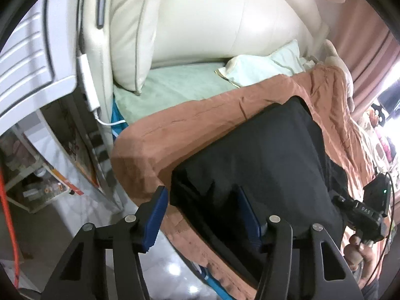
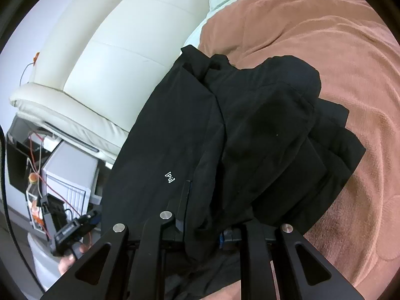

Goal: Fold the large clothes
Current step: 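Open both grippers and press the shirt flat onto the stack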

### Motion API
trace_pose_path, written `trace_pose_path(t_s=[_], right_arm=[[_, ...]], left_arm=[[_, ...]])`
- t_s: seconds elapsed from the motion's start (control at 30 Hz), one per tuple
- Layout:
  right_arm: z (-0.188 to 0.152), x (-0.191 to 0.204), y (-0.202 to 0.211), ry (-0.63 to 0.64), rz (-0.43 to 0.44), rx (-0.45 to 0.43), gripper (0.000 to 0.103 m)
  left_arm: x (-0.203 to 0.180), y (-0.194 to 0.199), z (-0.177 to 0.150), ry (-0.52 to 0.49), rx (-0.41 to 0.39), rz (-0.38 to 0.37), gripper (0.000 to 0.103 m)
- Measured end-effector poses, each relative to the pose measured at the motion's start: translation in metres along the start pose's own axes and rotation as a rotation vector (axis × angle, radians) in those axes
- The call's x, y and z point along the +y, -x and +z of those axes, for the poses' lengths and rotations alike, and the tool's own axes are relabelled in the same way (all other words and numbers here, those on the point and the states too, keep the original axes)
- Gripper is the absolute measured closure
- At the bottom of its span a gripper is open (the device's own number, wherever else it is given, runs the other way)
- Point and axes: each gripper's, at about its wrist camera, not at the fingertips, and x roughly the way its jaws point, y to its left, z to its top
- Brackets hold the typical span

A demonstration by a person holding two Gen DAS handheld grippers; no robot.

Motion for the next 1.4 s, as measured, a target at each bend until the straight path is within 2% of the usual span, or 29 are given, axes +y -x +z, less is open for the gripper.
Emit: trace_pose_path(t_s=[0.03,0.1,0.2,0.33,0.4,0.43,0.57,0.83,0.9,1.03,1.1,1.17,1.23,1.3,1.4], right_arm=[[0.001,-0.002,0.000,-0.010,-0.005,0.000,0.085],[0.004,-0.012,0.003,-0.054,-0.026,-0.006,0.067],[0.005,-0.026,0.021,-0.069,-0.082,-0.066,0.059],[0.007,-0.036,0.044,-0.056,-0.164,-0.109,0.059],[0.009,-0.034,0.058,-0.039,-0.298,-0.142,0.059],[0.010,-0.034,0.064,-0.045,-0.315,-0.154,0.059],[0.013,-0.035,0.096,-0.066,-0.261,-0.191,0.060],[-0.001,-0.006,0.135,-0.014,-0.212,-0.202,0.057],[-0.007,-0.001,0.142,-0.004,-0.200,-0.197,0.043],[-0.015,0.012,0.161,0.037,-0.220,-0.197,0.038],[-0.021,0.020,0.175,0.056,-0.213,-0.207,0.019],[-0.028,0.028,0.190,0.077,-0.192,-0.217,0.011],[-0.036,0.040,0.207,0.113,-0.183,-0.229,0.007],[-0.045,0.053,0.225,0.155,-0.189,-0.244,0.001],[-0.061,0.071,0.251,0.206,-0.178,-0.267,0.000]], left_arm=[[-0.001,-0.004,0.000,-0.002,0.000,0.004,0.044],[-0.002,-0.010,-0.001,-0.008,0.003,0.011,0.044],[-0.002,-0.014,-0.004,-0.017,0.005,0.023,0.044],[-0.003,-0.011,-0.008,-0.022,0.001,0.039,0.044],[-0.005,-0.003,-0.008,-0.021,-0.022,0.068,0.044],[-0.008,0.002,-0.008,-0.027,-0.041,0.077,0.044],[-0.017,0.016,-0.010,-0.041,-0.081,0.051,0.044],[-0.048,0.029,-0.024,-0.054,-0.053,0.013,0.044],[-0.055,0.035,-0.030,-0.049,-0.040,0.008,0.044],[-0.071,0.054,-0.044,-0.065,-0.033,0.005,0.040],[-0.076,0.067,-0.051,-0.064,-0.041,-0.008,0.024],[-0.083,0.084,-0.060,-0.072,-0.062,-0.020,0.016],[-0.091,0.100,-0.068,-0.089,-0.085,-0.032,0.009],[-0.100,0.121,-0.076,-0.090,-0.111,-0.043,0.007],[-0.116,0.152,-0.090,-0.106,-0.160,-0.064,0.006]])
